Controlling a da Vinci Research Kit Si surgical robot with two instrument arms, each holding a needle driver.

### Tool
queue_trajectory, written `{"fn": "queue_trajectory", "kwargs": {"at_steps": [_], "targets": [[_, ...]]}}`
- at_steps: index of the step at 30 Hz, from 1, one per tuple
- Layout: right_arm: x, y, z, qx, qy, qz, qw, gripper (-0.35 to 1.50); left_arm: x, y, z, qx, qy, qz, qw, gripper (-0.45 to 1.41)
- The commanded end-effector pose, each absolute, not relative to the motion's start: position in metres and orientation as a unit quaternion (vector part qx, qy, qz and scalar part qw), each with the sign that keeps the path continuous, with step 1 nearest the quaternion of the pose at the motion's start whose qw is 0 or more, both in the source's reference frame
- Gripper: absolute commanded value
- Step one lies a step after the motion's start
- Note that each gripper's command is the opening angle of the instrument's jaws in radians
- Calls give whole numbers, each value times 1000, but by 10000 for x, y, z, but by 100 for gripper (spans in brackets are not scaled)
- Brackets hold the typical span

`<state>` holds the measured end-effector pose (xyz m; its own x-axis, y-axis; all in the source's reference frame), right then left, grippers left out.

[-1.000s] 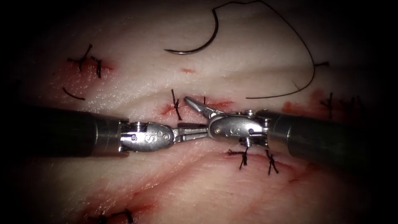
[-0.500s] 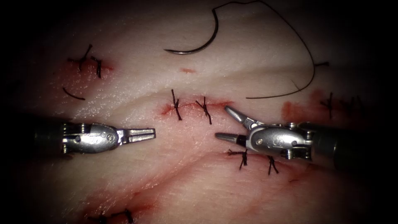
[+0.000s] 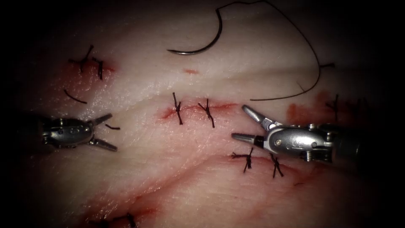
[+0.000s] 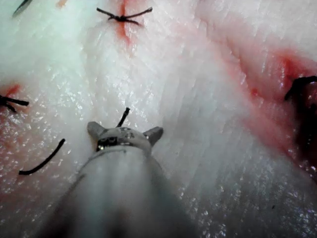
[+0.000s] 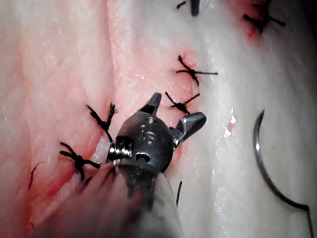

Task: Wound Closure
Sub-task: Cut the suture.

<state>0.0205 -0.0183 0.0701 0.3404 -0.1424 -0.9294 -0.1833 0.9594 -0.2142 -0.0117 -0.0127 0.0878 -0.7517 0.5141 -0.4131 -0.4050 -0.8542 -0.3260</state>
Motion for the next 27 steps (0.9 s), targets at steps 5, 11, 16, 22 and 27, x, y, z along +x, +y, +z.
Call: {"fn": "queue_trajectory", "kwargs": {"at_steps": [5,11,16,22,27], "targets": [[214,-178,703,-143,575,12,805,146,-108,-139,899,-182,-118,947,235,131],[214,-178,702,-141,574,11,806,146,-87,-119,866,-163,-92,952,243,130],[212,-176,700,-115,577,34,808,143,-101,-93,802,-214,-69,943,246,79],[211,-177,696,-70,553,51,828,143,-142,-76,749,-335,-69,905,253,54],[209,-180,689,-1,547,55,835,136,-191,-57,710,-446,-71,862,230,63]]}}
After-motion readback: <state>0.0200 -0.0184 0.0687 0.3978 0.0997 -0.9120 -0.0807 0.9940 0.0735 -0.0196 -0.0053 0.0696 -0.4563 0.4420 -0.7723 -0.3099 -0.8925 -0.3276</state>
